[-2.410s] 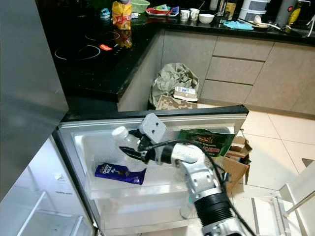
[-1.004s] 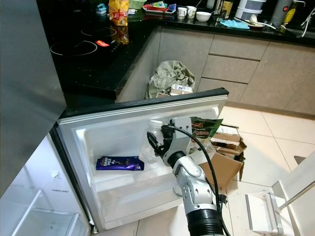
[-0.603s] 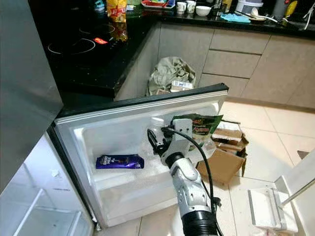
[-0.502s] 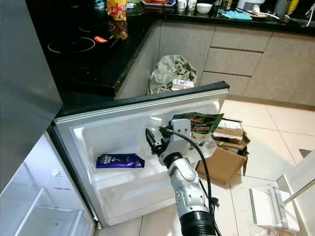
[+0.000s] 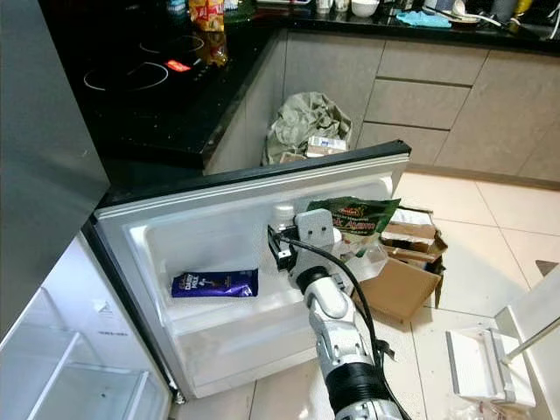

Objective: Restocking fridge

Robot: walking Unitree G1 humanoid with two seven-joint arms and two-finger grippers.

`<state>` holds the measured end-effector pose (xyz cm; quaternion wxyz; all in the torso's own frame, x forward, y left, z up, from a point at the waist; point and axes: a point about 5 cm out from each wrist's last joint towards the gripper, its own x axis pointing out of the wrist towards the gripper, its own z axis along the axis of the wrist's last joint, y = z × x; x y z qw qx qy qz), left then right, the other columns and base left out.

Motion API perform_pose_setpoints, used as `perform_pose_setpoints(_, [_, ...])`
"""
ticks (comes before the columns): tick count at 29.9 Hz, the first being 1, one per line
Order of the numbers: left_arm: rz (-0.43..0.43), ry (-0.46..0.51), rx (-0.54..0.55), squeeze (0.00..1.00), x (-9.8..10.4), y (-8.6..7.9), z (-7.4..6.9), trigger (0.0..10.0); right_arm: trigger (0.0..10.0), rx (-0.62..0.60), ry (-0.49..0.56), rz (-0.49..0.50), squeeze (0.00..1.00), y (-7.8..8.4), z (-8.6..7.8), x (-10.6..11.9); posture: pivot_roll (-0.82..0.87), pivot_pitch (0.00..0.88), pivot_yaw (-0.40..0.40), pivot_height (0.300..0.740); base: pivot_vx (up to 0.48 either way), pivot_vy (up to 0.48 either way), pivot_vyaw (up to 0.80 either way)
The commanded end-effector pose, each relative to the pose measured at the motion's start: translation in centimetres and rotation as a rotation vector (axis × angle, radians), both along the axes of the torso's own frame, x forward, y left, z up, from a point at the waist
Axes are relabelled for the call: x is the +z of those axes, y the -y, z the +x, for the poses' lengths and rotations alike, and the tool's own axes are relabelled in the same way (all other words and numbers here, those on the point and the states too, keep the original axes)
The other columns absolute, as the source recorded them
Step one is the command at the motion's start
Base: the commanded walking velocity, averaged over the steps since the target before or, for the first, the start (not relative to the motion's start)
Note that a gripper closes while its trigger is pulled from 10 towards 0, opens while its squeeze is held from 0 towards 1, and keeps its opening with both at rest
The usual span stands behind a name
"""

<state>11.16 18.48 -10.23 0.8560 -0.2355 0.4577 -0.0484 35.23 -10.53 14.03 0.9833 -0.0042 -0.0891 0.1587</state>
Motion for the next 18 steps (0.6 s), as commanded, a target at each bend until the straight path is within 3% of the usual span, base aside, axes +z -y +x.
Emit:
perform_pose_setpoints(1, [-0.02,-0.06,-0.007,0.0,-0.5,0.4,-1.6,10.0,0.0,0.013,0.002,0.006,0.0,-0.1,0.0,-0.2,-0.11,0.11,-0.028,0.74,0.0,0.0,0.0])
perform_pose_setpoints(8, [-0.02,-0.071,-0.01,0.0,-0.6,0.2,-2.3,10.0,0.0,0.036,-0.042,-0.048,0.0,-0.7,-0.2,-2.1,-0.11,0.131,-0.022,0.74,0.0,0.0,0.0])
perform_pose_setpoints(18, [-0.018,-0.073,-0.009,0.0,-0.6,0.0,-2.6,10.0,0.0,0.02,-0.067,-0.072,0.0,-0.5,0.1,-2.7,-0.11,0.145,-0.018,0.74,0.0,0.0,0.0])
